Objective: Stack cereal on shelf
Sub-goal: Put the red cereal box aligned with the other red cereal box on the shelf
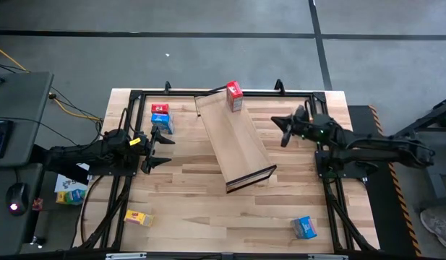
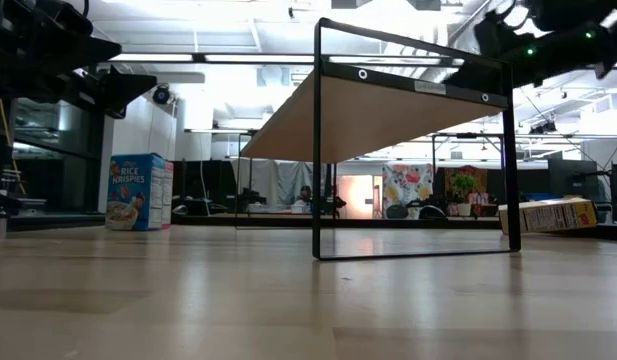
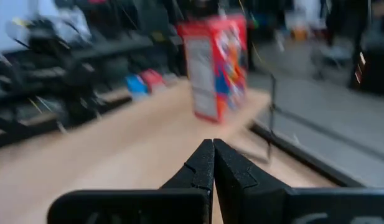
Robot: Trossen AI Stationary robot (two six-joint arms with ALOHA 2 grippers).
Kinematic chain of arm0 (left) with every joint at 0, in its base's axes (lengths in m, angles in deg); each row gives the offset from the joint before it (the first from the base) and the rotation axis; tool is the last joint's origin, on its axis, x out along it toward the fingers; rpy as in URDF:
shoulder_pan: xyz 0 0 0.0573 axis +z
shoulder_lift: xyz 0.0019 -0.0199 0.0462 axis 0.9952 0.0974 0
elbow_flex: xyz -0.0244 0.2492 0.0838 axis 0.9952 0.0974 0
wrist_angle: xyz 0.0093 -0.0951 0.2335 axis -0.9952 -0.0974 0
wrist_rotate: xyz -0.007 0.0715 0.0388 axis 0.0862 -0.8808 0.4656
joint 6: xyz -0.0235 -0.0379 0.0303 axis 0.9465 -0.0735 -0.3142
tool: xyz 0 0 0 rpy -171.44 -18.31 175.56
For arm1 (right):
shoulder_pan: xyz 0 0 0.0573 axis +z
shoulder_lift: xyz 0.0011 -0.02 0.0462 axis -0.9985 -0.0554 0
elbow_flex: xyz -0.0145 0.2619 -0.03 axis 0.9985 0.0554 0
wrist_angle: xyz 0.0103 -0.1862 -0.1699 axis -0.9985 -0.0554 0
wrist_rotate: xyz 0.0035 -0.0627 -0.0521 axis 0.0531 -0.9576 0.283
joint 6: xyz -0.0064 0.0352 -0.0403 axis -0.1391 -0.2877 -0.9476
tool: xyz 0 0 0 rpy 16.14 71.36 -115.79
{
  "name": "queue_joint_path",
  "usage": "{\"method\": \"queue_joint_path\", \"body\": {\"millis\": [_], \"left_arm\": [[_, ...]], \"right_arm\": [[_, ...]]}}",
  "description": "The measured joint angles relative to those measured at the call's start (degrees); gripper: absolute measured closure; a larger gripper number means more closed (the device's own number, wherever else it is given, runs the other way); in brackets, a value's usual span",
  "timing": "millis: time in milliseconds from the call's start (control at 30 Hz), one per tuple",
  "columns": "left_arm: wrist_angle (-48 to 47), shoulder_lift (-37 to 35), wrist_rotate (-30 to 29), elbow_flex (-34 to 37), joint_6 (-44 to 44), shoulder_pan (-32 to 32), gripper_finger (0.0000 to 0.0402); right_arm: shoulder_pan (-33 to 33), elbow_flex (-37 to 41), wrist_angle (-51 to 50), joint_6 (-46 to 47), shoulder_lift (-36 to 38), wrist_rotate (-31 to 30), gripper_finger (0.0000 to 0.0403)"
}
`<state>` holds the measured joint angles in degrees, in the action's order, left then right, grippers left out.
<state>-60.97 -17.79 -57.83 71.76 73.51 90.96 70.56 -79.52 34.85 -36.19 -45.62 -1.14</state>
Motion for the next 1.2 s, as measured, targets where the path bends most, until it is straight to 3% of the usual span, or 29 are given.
{"method": "queue_joint_path", "body": {"millis": [200, 567, 767, 1200], "left_arm": [[0.0, 0.0, 0.0, 0.0, 0.0, 0.0, 0.008], [0.0, 0.0, 0.0, 0.0, 0.0, 0.0, 0.008], [0.0, 0.0, 0.0, 0.0, 0.0, 0.0, 0.008], [0.0, 0.0, 0.0, 0.0, 0.0, 0.0, 0.008]], "right_arm": [[1.3, 4.6, 14.8, -2.3, 0.2, 0.0, 0.0403], [1.7, 4.7, 14.6, -2.7, -0.2, 0.1, 0.0403], [1.7, 4.7, 18.7, -0.1, -0.2, -5.0, 0.0403], [1.7, 4.7, 18.4, -0.6, -0.3, -5.0, 0.0403]]}}
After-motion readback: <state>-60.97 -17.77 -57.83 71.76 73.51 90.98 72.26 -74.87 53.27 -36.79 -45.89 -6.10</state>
